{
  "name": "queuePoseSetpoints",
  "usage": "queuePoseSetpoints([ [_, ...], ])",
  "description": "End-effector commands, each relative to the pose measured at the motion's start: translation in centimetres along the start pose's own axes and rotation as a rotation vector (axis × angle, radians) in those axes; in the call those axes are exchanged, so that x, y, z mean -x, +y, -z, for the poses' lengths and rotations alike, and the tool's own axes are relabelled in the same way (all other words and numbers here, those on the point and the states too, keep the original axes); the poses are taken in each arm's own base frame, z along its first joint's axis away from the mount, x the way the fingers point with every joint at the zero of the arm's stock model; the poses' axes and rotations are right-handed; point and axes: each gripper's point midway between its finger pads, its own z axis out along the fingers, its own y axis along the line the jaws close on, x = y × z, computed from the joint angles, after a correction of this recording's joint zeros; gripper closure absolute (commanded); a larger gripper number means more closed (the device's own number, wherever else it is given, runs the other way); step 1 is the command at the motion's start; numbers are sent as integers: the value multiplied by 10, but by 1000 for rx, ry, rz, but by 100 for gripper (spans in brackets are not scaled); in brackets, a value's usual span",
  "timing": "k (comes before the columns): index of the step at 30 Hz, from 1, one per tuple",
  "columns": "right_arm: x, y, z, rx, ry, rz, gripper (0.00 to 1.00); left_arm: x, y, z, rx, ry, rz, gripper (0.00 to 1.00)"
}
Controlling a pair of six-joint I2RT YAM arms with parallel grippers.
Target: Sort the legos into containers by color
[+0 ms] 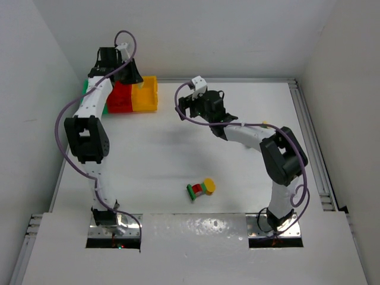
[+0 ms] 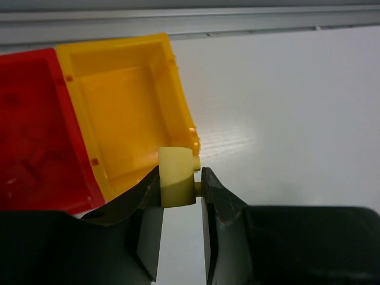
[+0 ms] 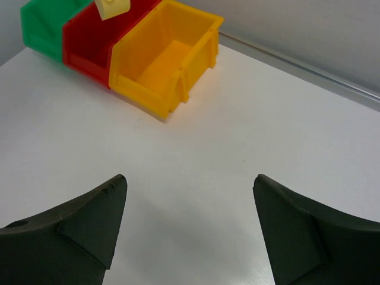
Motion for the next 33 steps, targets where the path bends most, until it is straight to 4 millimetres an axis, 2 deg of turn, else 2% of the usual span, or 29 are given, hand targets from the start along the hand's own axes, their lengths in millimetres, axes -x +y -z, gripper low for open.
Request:
queuePoseSetpoints([
  [1, 25, 1, 12, -3, -55, 16, 15, 11, 22, -26, 110, -43, -87, 100],
  [3, 25, 1, 15, -3, -50, 25, 16, 19, 27, -34, 115, -62, -133, 99],
  [4, 20, -1, 17, -10, -35, 29, 16, 10, 36, -48, 125, -39, -133, 96],
  [5, 22, -1, 19, -13, -37, 37, 16, 15, 37, -51, 127, -52, -140, 95],
  [10, 20, -9, 27, -55, -12, 55, 16, -6, 60, -77, 175, -15, -149, 81],
  [11, 20, -10, 28, -56, -7, 59, 16, -7, 63, -79, 187, -14, -153, 78],
  [12, 21, -10, 29, -56, -7, 67, 16, -10, 66, -83, 194, -8, -156, 69],
  [14, 20, -10, 31, -55, 6, 82, 16, -9, 66, -84, 189, -10, -161, 61],
  [15, 21, -9, 34, -49, 17, 94, 15, -9, 66, -84, 186, -10, -164, 54],
  [17, 25, -9, 35, -44, 33, 133, 14, 0, 56, -78, 161, -27, -183, 48],
  [19, 19, -13, 40, -54, 87, 147, 13, 9, 48, -73, 145, -50, -204, 42],
  [20, 19, -14, 43, -61, 102, 164, 13, 17, 44, -70, 142, -71, -212, 40],
  [21, 13, -16, 46, -66, 136, 171, 12, 27, 38, -62, 139, -97, -221, 32],
  [23, 14, -20, 54, -90, 153, 174, 13, 46, 26, -48, 125, -146, -239, 30],
  [24, 10, -22, 59, -99, 182, 168, 19, 51, 22, -43, 120, -158, -244, 30],
  [25, 14, -23, 65, -103, 183, 164, 23, 56, 17, -38, 107, -171, -249, 31],
  [26, 5, -27, 72, -115, 221, 145, 28, 64, 7, -27, 95, -189, -261, 35],
  [27, 4, -28, 75, -119, 230, 133, 41, 67, 0, -22, 85, -192, -276, 38],
  [28, 2, -30, 83, -124, 252, 118, 46, 68, -7, -16, 67, -191, -288, 42],
  [29, -9, -33, 91, -134, 306, 97, 49, 65, -20, -6, 46, -171, -302, 48],
  [30, -13, -34, 96, -142, 327, 91, 48, 59, -31, -3, 3, -147, -341, 49],
  [31, -11, -36, 104, -154, 332, 86, 42, 51, -40, 2, -26, -118, -366, 50],
  [32, -25, -39, 113, -170, 370, 78, 35, 37, -60, 14, -67, -73, -393, 49],
  [33, -28, -44, 121, -206, 375, 81, 30, 26, -70, 17, -96, -41, -457, 48],
])
